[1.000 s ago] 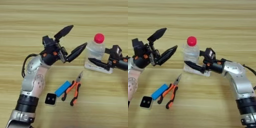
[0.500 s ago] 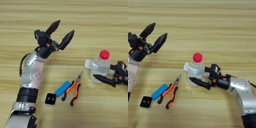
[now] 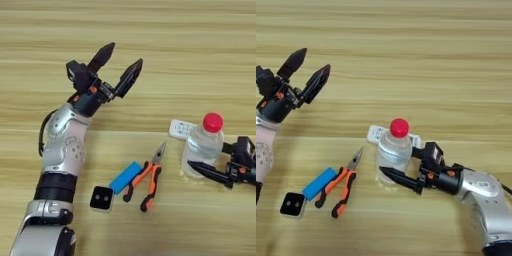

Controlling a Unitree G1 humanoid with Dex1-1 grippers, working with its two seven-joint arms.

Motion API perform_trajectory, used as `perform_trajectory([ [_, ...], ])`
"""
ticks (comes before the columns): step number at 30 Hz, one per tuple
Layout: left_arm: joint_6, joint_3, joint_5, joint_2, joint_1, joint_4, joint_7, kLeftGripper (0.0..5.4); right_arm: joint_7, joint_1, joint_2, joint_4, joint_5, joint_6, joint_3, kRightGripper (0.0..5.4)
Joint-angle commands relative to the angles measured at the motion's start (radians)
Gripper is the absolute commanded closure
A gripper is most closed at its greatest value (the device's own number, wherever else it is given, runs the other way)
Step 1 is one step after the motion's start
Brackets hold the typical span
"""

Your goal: Move the objects on the table

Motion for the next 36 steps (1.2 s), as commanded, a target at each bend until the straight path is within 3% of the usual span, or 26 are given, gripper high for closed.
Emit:
perform_trajectory([
  [1, -0.011, 0.003, 0.026, -0.001, -0.013, 0.007, 0.001, 0.00, 0.012, 0.001, -0.004, -0.007, 0.019, -0.034, -0.017, 2.27],
  [15, -0.019, 0.005, 0.036, -0.004, -0.011, 0.014, -0.002, 0.00, -0.006, -0.004, -0.017, 0.050, -0.054, -0.115, 0.013, 2.27],
  [22, -0.020, 0.006, 0.043, -0.004, -0.009, 0.017, -0.003, 0.00, -0.007, -0.007, -0.016, 0.066, -0.053, -0.127, 0.019, 2.27],
  [26, -0.025, 0.005, 0.054, -0.002, -0.007, 0.024, 0.002, 0.00, -0.008, -0.008, -0.017, 0.072, -0.055, -0.132, 0.022, 1.56],
  [36, -0.047, -0.003, 0.105, 0.004, -0.010, 0.058, 0.019, 0.00, -0.009, -0.010, -0.020, 0.061, -0.047, -0.133, 0.020, 0.53],
])
